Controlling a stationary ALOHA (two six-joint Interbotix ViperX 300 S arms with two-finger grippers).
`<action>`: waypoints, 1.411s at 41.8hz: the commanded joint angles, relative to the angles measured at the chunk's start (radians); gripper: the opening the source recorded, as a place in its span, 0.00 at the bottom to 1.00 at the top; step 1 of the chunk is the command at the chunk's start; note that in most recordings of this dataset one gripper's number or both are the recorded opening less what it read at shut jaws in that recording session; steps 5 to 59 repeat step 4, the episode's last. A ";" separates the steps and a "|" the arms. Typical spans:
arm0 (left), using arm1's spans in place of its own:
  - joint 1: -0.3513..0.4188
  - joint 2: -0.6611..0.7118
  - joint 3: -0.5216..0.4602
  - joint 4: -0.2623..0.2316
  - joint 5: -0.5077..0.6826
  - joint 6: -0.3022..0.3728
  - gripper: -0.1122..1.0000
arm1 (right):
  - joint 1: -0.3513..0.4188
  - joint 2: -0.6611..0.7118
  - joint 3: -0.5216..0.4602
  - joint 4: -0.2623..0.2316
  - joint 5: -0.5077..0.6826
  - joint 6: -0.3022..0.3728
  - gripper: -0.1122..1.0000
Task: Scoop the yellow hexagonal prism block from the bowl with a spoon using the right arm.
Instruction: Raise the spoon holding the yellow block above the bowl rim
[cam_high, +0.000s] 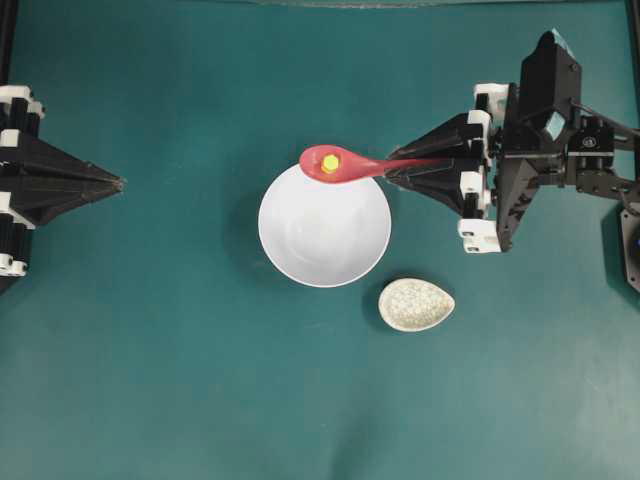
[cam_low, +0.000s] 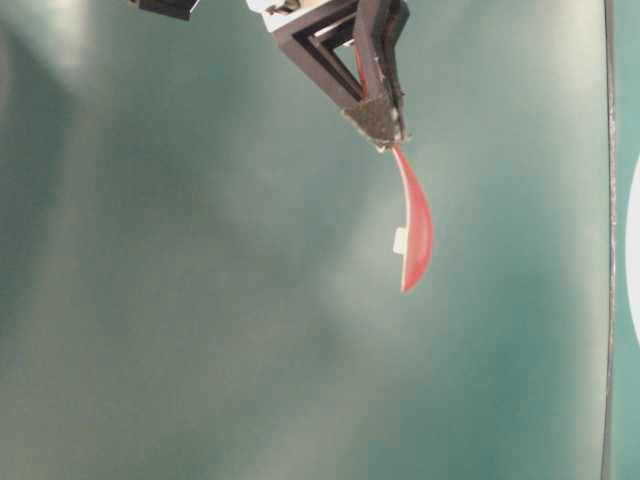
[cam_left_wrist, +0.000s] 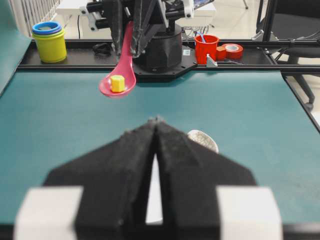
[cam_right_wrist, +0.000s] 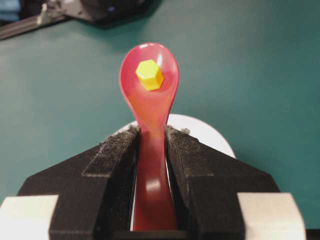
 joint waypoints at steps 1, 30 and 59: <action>0.002 0.005 -0.017 0.003 -0.008 0.000 0.10 | 0.002 -0.017 -0.009 -0.003 -0.006 0.003 0.31; 0.002 0.005 -0.017 0.003 -0.005 0.000 0.10 | 0.003 -0.017 -0.011 -0.003 -0.006 0.005 0.31; 0.002 0.005 -0.017 0.003 -0.005 0.000 0.10 | 0.003 -0.017 -0.011 -0.003 -0.006 0.005 0.31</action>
